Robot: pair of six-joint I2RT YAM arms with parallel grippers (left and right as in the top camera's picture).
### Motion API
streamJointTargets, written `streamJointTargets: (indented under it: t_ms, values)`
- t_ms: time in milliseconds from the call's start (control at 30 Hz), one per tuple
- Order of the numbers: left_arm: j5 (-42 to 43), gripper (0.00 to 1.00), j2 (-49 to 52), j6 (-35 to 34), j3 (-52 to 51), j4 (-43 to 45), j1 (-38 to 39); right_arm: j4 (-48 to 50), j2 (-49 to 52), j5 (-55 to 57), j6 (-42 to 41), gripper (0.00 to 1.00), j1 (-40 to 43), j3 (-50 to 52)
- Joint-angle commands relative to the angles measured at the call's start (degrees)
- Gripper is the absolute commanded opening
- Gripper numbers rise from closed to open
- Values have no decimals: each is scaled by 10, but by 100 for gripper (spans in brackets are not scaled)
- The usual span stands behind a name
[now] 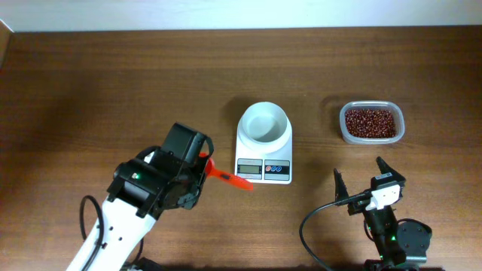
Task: Scoop and weigh 50g on scale
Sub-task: 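Lift the red scoop with the left gripper toward the scale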
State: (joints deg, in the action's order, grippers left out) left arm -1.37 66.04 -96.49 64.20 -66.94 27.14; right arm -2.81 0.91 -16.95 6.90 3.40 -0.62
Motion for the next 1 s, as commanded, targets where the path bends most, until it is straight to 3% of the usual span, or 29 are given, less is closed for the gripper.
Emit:
streamJointTargets:
  t_ms: [0, 167, 333, 467, 967]
  values:
    - [7, 0, 18, 4, 1, 1, 6, -3, -4, 1, 2, 99, 4, 3]
    - [27, 0, 19, -19, 1, 5, 11, -3, -4, 1, 1, 99, 4, 3]
    - [-29, 0, 39, -18, 1, 70, 77, -3, -4, 1, 2, 99, 4, 3]
    - [-30, 0, 48, -18, 1, 93, 85, -3, -4, 1, 1, 99, 4, 3]
    - [-29, 0, 48, -16, 1, 45, 85, -3, -4, 1, 1, 99, 4, 3]
